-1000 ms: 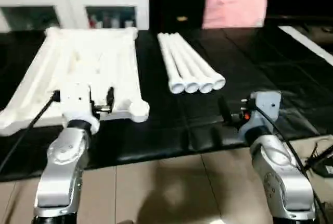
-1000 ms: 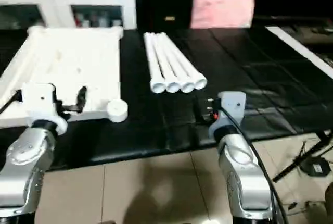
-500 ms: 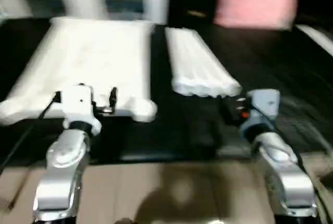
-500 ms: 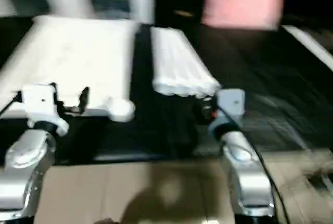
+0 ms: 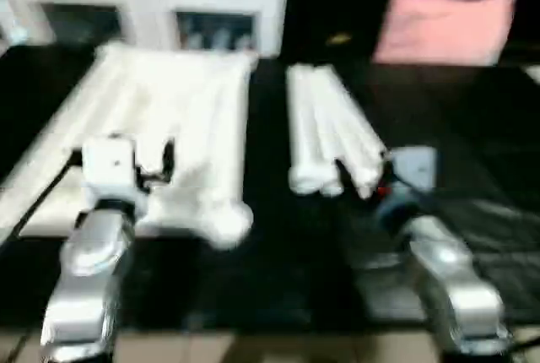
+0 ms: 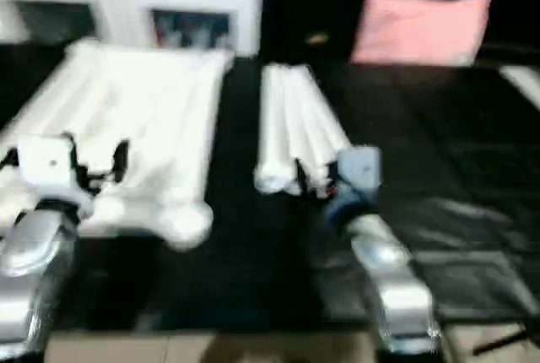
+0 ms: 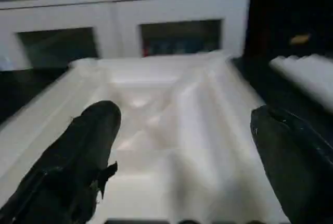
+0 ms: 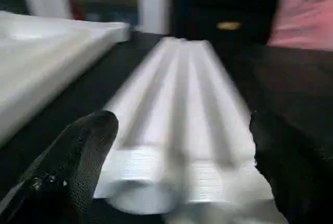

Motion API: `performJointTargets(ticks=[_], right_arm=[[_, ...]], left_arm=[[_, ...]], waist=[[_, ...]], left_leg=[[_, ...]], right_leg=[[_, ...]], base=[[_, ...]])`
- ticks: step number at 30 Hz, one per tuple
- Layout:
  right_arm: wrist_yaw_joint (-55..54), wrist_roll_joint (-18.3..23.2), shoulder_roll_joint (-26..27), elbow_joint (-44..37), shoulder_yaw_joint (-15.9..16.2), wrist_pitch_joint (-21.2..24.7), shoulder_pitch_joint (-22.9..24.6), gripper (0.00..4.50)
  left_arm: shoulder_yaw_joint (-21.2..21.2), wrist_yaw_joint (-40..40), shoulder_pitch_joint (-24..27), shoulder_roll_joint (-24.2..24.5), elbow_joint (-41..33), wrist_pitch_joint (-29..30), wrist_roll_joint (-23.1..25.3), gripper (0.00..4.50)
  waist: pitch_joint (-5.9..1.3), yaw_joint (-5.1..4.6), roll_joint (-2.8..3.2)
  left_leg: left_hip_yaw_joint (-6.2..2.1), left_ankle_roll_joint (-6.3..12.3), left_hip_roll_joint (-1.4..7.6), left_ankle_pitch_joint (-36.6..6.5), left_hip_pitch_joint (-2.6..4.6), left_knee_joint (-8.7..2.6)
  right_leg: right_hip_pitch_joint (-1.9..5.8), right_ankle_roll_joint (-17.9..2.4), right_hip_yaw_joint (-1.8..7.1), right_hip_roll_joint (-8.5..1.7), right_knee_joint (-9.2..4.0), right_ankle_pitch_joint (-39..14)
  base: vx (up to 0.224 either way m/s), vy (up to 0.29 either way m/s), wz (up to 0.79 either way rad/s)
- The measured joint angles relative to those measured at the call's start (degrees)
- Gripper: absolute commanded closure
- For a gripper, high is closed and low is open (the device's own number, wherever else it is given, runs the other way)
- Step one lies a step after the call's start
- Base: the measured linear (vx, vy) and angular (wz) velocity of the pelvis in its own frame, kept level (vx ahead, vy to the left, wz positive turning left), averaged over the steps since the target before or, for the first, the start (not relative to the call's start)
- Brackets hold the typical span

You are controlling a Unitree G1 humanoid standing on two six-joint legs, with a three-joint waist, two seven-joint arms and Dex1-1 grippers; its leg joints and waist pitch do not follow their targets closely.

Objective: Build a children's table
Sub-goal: Move to table

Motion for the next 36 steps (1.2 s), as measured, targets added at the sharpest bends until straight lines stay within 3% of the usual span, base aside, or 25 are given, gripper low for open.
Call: performJointTargets(ticks=[1, 2, 3, 4, 5, 6, 7, 8, 9, 10, 11, 12, 13, 16, 18, 20, 24, 28, 30, 31, 32, 33, 34, 35, 36], right_arm=[[0.01, -0.1, -0.4, 0.4, -0.62, 0.06, 0.25, 0.0], [0.06, -0.11, -0.44, 0.34, -0.88, 0.06, 0.34, 0.0], [0.19, -0.1, -0.4, 0.17, -0.81, 0.05, 0.23, 0.0], [0.3, -0.1, -0.38, 0.09, -0.76, 0.04, 0.09, 0.0], [0.33, -0.09, -0.22, -0.21, -0.71, 0.0, 0.06, 0.0], [0.39, -0.08, -0.24, -0.45, -0.63, -0.11, -0.14, 0.0], [0.42, -0.07, 0.23, -0.28, -0.24, -0.08, -0.07, 0.0], [0.52, -0.03, 0.96, -0.25, 0.93, -0.02, -0.09, 0.0], [0.87, 0.21, 0.98, -0.36, 1.98, -0.02, -0.33, 0.0], [0.95, 0.2, 0.83, -0.36, 2.01, -0.03, -0.34, 0.0], [0.99, 0.19, 0.54, -0.36, 1.66, -0.03, -0.38, 0.0], [1.01, 0.18, 0.47, -0.36, 1.4, -0.03, -0.45, 0.0], [1.01, 0.17, 0.31, -0.34, 1.3, -0.04, -0.49, 0.0], [1.06, 0.16, 0.16, -0.24, 1.01, -0.02, -0.24, 0.0], [1.05, 0.17, 0.18, -0.26, 0.82, -0.02, -0.24, 0.0], [1.03, 0.17, 0.23, -0.26, 0.81, -0.02, -0.1, 0.0], [0.84, 0.19, 0.33, -0.26, 0.7, -0.02, 0.49, 0.0], [0.39, 0.23, 0.51, -0.26, -0.42, -0.01, 0.51, 0.0], [0.3, 0.47, 1.15, -0.25, -0.52, 0.12, 0.52, 0.0], [0.31, 0.64, 1.43, -0.28, -0.37, 0.16, 0.41, 0.0], [0.33, 0.76, 1.91, -0.32, 0.03, 0.18, 0.22, 0.0], [0.33, 0.77, 1.94, -0.36, 0.3, 0.18, 0.26, 0.0], [0.31, 0.77, 1.92, -0.36, 0.31, 0.18, 0.44, 0.0], [0.28, 0.75, 1.85, -0.36, 0.26, 0.18, 0.45, 0.0], [0.28, 0.76, 1.66, -0.37, 0.25, 0.14, 0.36, 0.0]], left_arm=[[-1.06, -0.07, 0.08, -0.29, 0.0, 0.0, -0.02, 0.05], [-1.35, -0.06, 0.08, -0.23, -0.05, -0.11, -0.01, 0.05], [-1.33, -0.05, 0.06, -0.13, -0.14, -0.28, 0.0, 0.05], [-1.28, -0.05, 0.05, 0.14, -0.24, -0.5, -0.01, 0.05], [-1.22, -0.06, 0.03, 0.27, -0.31, -0.6, -0.02, 0.05], [-0.83, -0.2, 0.02, 0.24, -0.65, -0.72, -0.52, 0.05], [-0.21, -0.4, 0.41, 0.36, -0.68, -0.78, -0.72, 0.05], [0.82, -0.44, 0.72, 0.68, -0.7, -0.73, -0.84, 0.05], [2.13, -0.36, 0.74, 0.72, -0.6, -0.58, -0.86, 0.05], [2.38, -0.37, 0.8, 0.76, -0.54, -0.52, -0.86, 0.05], [2.35, -0.4, 0.77, 0.82, -0.59, -0.57, -0.93, 0.05], [2.3, -0.4, 0.78, 0.68, -0.55, -0.57, -0.98, 0.05], [1.99, -0.41, 0.79, 0.64, -0.53, -0.6, -1.01, 0.05], [0.8, -0.5, 0.79, 0.57, -0.58, -0.9, -1.14, 0.05], [0.86, -0.5, 0.8, 0.71, -0.63, -0.9, -1.2, 0.05], [0.9, -0.57, 0.87, 0.72, -0.62, -0.9, -1.26, 0.05], [0.87, -0.8, 0.91, 0.71, -0.62, -0.9, -1.26, 0.05], [0.68, -1.08, 0.91, 0.77, -0.62, -0.89, -1.55, 0.05], [0.73, -1.08, 0.9, 1.03, -0.6, -0.89, -1.58, 0.05], [0.88, -1.08, 0.93, 1.23, -0.57, -0.87, -1.58, 0.05], [1.23, -1.07, 0.94, 1.51, -0.57, -0.87, -1.57, 0.05], [1.63, -1.07, 0.94, 1.65, -0.56, -0.87, -1.57, 0.05], [1.67, -1.07, 0.88, 1.7, -0.59, -0.87, -1.57, 0.05], [1.62, -1.08, 0.86, 1.66, -0.59, -0.87, -1.57, 0.05], [1.57, -1.08, 0.82, 1.41, -0.51, -0.93, -1.57, 0.05]], waist=[[0.18, 0.54, 0.18], [0.17, 0.67, 0.24], [0.19, 1.01, 0.51], [0.35, 1.53, 0.85], [0.56, 1.69, 1.82], [0.92, 1.81, 3.79], [1.33, 1.61, 5.12], [1.22, 1.05, 4.71], [1.03, 0.83, 4.01], [0.92, 0.71, 3.85], [0.49, 0.88, 3.16], [0.14, 1.08, 2.45], [0.03, 1.18, 2.07], [0.17, 1.76, 2.07], [0.25, 1.81, 2.12], [0.31, 1.69, 2.13], [0.44, 2.33, 2.21], [0.56, 4.03, 2.93], [0.52, 3.83, 3.12], [0.62, 3.23, 3.22], [0.59, 2.12, 3.16], [0.59, 1.7, 3.16], [0.56, 1.52, 3.07], [0.5, 1.37, 2.72], [0.32, 1.35, 1.36]], left_leg=[[-0.62, 0.34, -0.12, -0.02, -1.25, 3.56], [-1.04, -0.13, -0.66, 0.24, -3.18, 6.33], [-1.01, -1.42, -0.67, 0.99, -4.69, 6.21], [-0.97, -2.78, -0.5, 1.81, -6.1, 5.24], [-0.83, -3.93, 0.42, 2.85, -7.09, 3.0], [-0.88, -3.18, 2.47, 5.98, -7.73, -1.09], [-1.08, -3.31, 3.6, 8.51, -7.19, -0.7], [-1.09, -2.87, 3.07, 7.81, -7.18, -0.55], [-0.93, -2.14, 2.6, 7.69, -7.4, -0.52], [-0.92, -2.37, 2.35, 7.87, -7.43, -0.45], [-0.82, -2.3, 1.75, 7.84, -7.5, -0.29], [-0.82, -2.3, 0.88, 7.83, -7.55, -0.29], [-0.63, -2.36, 0.3, 7.81, -7.72, -0.34], [-0.39, -2.94, 0.35, 8.47, -7.82, -1.9], [0.22, -3.26, 1.26, 8.63, -7.46, -2.55], [0.92, -3.4, 1.72, 8.71, -7.34, -2.69], [2.47, -3.1, 2.66, 8.88, -7.42, -2.63], [2.34, -1.95, 2.75, 8.77, -8.55, -0.67], [2.91, -0.65, 2.13, 8.57, -8.54, -0.76], [3.15, 0.34, 1.65, 8.95, -8.41, -1.25], [3.4, 1.36, 0.77, 9.45, -8.37, -1.85], [3.74, 1.82, 0.43, 9.55, -8.29, -2.01], [4.27, 2.23, -0.04, 9.77, -8.25, -2.33], [4.79, 2.58, -0.66, 9.98, -8.27, -2.56], [6.18, 2.73, -1.81, 10.25, -8.42, -3.15]], right_leg=[[1.14, -0.27, 0.04, 0.44, -0.74, -0.03], [2.63, -0.77, -0.02, 0.73, -1.81, 0.07], [3.91, -0.86, -0.11, 1.19, -2.67, 0.03], [4.96, -1.16, -0.67, 1.41, -3.08, -0.27], [6.33, -1.07, -1.87, 1.9, -3.7, -0.57], [7.88, -0.82, -3.43, 3.29, -4.28, -1.02], [8.5, -0.52, -4.33, 3.77, -3.97, -1.57], [8.27, -1.27, -4.56, 3.09, -3.08, -2.45], [6.5, -1.73, -3.53, 3.02, -0.36, -2.6], [5.36, -1.09, -2.88, 3.06, 0.77, -2.09], [3.91, 0.69, -1.81, 2.5, 0.16, 0.11], [3.08, 1.97, -0.75, 1.49, -1.79, 1.03], [2.49, 2.94, 0.29, 0.93, -2.39, 1.45], [2.16, 2.48, 0.28, 0.86, -2.76, 1.93], [2.61, 1.6, 0.0, 1.18, -3.59, 2.22], [2.61, 1.36, -0.04, 1.19, -3.57, 2.36], [2.56, 1.56, 0.08, 0.99, -3.71, 2.51], [2.62, 2.65, -0.1, 0.19, -4.36, 3.13], [2.77, 2.59, 0.04, -0.17, -5.4, 3.19], [2.34, 1.82, -0.28, -0.22, -5.34, 2.8], [1.52, -0.55, -1.1, -0.76, -2.83, 1.28], [0.7, -0.87, -2.33, -0.55, -0.04, 0.85], [0.23, -0.06, -3.77, -0.4, 1.6, 0.5], [0.34, 0.49, -4.57, 0.13, 1.69, 0.22], [0.73, -0.42, -4.12, 0.62, 0.38, 0.76]], base=[[0.168, -0.05, -0.06], [0.148, -0.035, -0.18], [0.148, -0.035, -0.18], [0.138, 0.016, -0.13], [0.143, 0.07, -0.02], [0.143, 0.07, -0.02], [0.127, 0.151, -0.07], [0.133, 0.129, -0.06], [0.133, 0.129, -0.06], [0.142, 0.06, 0.09], [0.095, 0.035, 0.0], [0.095, 0.035, 0.0], [0.0, 0.0, 0.0], [0.0, 0.0, 0.0], [0.0, 0.0, 0.0], [-0.06, -0.032, 0.02], [-0.056, -0.009, 0.03], [-0.02, 0.085, -0.09], [-0.008, 0.167, -0.04], [-0.01, 0.187, 0.05], [-0.019, 0.18, 0.1], [-0.019, 0.18, 0.1], [-0.041, 0.132, 0.03], [-0.075, 0.109, -0.15], [-0.075, 0.109, -0.15]])
